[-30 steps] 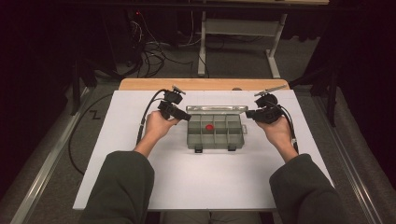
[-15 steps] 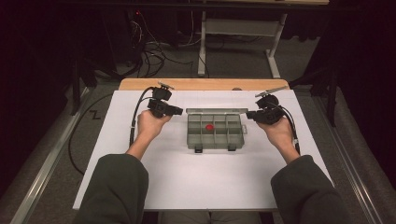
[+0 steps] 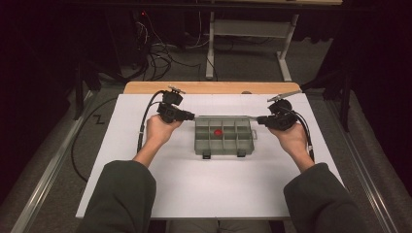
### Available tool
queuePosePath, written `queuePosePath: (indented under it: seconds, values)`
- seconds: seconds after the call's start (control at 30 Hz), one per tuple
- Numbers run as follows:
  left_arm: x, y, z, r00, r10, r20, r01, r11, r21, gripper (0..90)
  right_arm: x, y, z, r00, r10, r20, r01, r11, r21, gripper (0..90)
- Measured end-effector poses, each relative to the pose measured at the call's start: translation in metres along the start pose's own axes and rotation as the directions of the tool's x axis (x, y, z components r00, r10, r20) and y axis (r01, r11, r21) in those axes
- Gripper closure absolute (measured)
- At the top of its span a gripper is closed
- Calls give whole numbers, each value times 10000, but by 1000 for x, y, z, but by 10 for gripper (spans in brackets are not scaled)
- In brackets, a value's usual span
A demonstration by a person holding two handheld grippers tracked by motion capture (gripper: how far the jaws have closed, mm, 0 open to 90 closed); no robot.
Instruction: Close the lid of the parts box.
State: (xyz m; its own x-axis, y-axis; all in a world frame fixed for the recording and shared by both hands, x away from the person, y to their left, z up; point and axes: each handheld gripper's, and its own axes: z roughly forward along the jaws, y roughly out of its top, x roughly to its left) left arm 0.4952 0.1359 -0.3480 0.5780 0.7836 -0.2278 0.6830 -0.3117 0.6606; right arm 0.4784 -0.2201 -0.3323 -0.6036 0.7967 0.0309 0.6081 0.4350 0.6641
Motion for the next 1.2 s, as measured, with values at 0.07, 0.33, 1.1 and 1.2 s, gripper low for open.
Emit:
queuePosePath:
  seconds: [0.07, 0.33, 1.1, 1.2]
  values:
    - [0, -1, 1, 10000, -3, 14, 3, 10000, 15, 752, 1, 0, 0, 10000, -33, -11, 33, 10000, 10, 900]
    - [-2, -2, 1, 9999, 152, 35, -152, 9998, 91, 752, 3, -1, 1, 9999, -125, -82, 125, 9999, 2, 900]
    - [-15, -9, 2, 9984, 551, 96, -552, 9984, 141, 745, 8, -10, 3, 9986, -388, -358, 389, 9992, 13, 900]
    - [-17, -13, 2, 9980, 617, 156, -620, 9980, 138, 745, 9, -11, 4, 9981, -438, -422, 439, 9990, 18, 900]
